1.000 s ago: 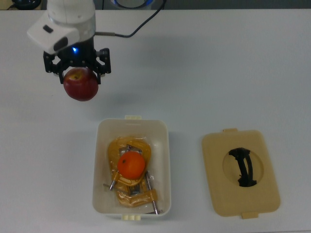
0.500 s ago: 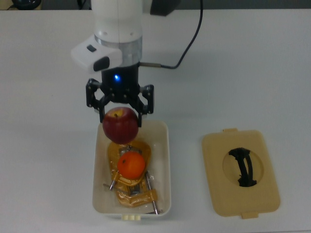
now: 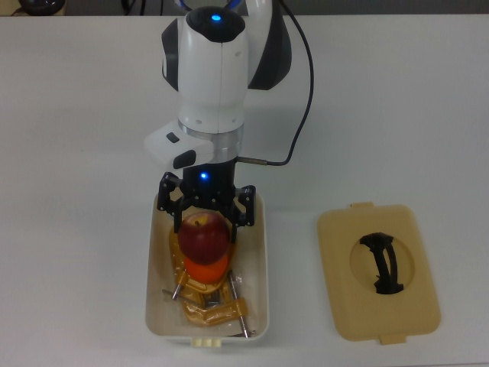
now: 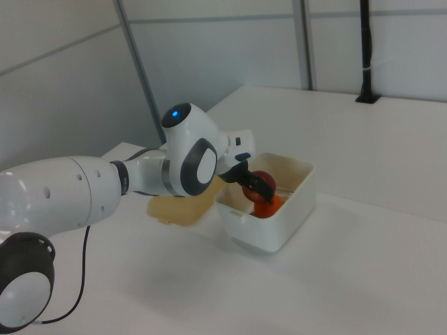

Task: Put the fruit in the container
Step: 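Lift the red apple and lower it into the white container, then open the gripper and raise it out of the container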

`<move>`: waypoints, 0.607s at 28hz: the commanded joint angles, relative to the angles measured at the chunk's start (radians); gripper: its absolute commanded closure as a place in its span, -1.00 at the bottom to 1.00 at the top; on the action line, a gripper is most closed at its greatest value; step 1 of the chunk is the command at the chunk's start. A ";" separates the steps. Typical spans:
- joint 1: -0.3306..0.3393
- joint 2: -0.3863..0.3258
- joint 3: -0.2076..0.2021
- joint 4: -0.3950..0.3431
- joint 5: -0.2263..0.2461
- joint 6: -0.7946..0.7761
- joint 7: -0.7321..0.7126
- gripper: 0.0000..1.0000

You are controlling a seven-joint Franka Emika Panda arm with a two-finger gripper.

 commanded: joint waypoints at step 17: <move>0.009 -0.326 -0.013 -0.007 0.073 -0.705 -0.179 -1.00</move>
